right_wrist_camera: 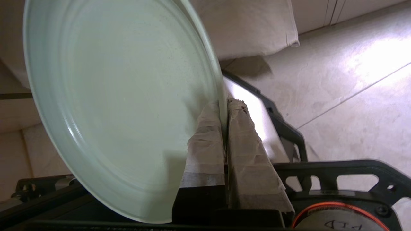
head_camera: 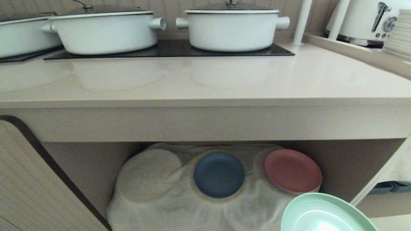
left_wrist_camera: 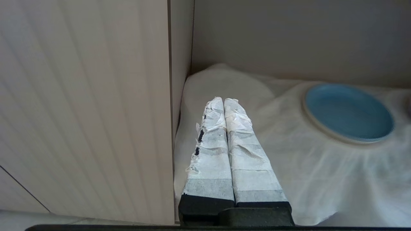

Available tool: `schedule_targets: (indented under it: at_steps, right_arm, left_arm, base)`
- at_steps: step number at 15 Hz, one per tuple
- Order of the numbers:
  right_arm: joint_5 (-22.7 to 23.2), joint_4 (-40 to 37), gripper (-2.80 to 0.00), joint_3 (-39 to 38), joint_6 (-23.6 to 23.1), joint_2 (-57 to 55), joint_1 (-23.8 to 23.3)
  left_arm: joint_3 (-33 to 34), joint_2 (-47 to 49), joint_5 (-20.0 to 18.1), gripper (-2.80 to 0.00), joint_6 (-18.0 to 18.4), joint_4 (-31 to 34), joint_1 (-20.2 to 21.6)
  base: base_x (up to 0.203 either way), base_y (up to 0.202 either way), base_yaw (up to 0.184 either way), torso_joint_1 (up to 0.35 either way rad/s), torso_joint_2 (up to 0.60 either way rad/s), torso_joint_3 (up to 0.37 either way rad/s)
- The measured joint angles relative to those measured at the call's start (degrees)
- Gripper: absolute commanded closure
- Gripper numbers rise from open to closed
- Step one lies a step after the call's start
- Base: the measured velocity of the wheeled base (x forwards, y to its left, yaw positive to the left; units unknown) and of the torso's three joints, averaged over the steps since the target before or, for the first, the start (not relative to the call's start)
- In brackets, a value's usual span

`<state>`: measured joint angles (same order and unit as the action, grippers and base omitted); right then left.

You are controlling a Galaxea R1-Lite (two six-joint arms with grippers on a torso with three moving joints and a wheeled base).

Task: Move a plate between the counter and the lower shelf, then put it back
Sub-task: Put the plate

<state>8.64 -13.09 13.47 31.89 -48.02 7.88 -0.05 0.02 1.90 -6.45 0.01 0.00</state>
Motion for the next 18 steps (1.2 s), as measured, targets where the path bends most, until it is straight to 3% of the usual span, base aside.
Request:
schedule_targets:
  at_steps: [6, 18]
  right_arm:
    - [0.0, 0.0, 0.00, -0.1, 0.0, 0.0, 0.0]
    - [-0.1, -0.6, 0.00, 0.9, 0.8, -0.1, 0.1]
  left_arm:
    - [0.0, 0.0, 0.0, 0.00, 0.0, 0.0, 0.0]
    - [0.0, 0.0, 0.0, 0.00, 0.0, 0.0, 0.0]
  base:
    - [0.000, 0.000, 0.000, 0.144, -0.45, -0.213]
    - [0.000, 0.000, 0.000, 0.307, -0.51, -0.250]
